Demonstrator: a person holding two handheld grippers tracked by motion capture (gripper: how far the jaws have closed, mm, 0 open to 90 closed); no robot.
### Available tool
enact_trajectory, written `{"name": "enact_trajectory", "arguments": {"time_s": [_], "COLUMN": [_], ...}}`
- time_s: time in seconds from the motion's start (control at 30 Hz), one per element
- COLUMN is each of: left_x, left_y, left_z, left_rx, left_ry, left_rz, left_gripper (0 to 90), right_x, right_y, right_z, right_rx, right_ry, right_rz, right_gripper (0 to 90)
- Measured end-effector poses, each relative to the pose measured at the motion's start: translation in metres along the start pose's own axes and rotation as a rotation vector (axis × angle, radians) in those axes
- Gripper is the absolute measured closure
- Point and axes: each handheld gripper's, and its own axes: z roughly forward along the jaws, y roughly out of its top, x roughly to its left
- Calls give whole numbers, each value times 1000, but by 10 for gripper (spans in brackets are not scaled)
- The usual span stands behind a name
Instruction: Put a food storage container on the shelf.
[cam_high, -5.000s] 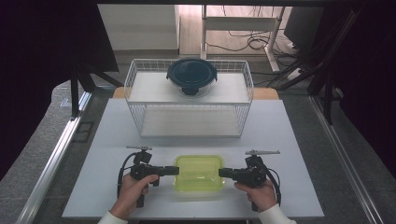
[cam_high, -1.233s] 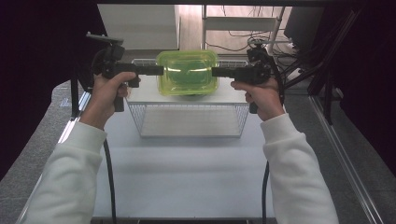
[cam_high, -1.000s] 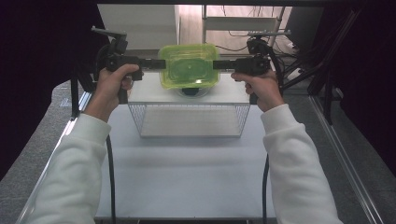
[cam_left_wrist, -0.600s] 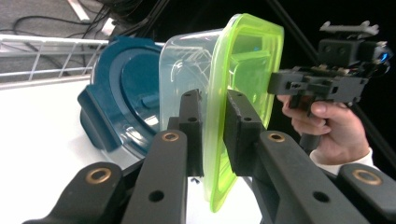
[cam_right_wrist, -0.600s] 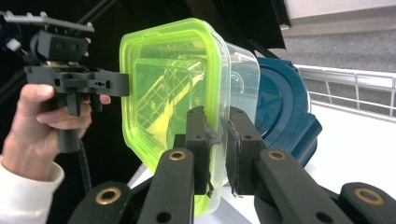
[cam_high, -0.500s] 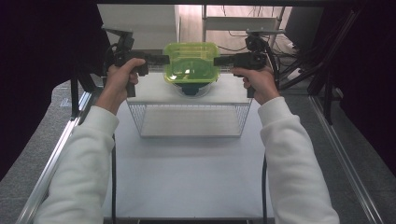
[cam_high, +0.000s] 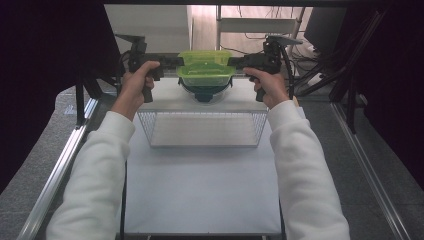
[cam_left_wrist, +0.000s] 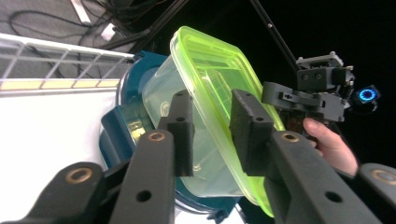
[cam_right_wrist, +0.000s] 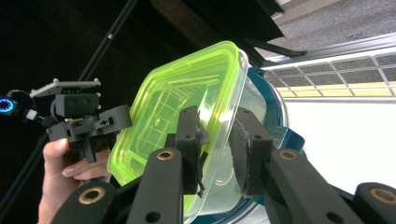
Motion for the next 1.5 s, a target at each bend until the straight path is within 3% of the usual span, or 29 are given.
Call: {"name": "enact_trajectory", "arguments": {"time_s": [0.1,0.2,0.3,0.37,0.5,0.67,0.77,0.93,1.0,1.2,1.4,1.5], "left_x": [0,-4,-11,-18,-35,-52,-54,-49,-47,-22,5,11], "left_y": [-1,-2,-2,-3,-18,-60,-90,-140,-159,-211,-250,-263], "left_z": [2,0,-11,-22,-43,-67,-77,-90,-94,-93,-81,-75], "left_rx": [-8,-56,-121,-145,-139,-118,-90,-34,-25,25,85,111], "left_ry": [29,102,116,132,163,195,200,205,254,328,404,397], "left_rz": [26,49,102,153,255,373,409,404,406,373,359,357], "left_gripper": [592,324,194,168,155,153,151,149,157,174,180,189], "right_x": [-1,0,5,10,21,23,19,5,-1,-22,-56,-75], "right_y": [-1,-2,-1,-4,-18,-54,-79,-116,-132,-188,-233,-253], "right_z": [1,-1,-13,-26,-57,-89,-102,-114,-116,-116,-113,-112], "right_rx": [-6,-44,-120,-147,-170,-132,-105,-59,-54,5,40,66], "right_ry": [-4,-8,2,18,10,-44,-76,-133,-134,-171,-188,-207], "right_rz": [-16,-38,-116,-179,-334,-508,-561,-590,-594,-623,-554,-520], "right_gripper": [680,430,288,254,247,261,261,262,262,260,260,260]}}
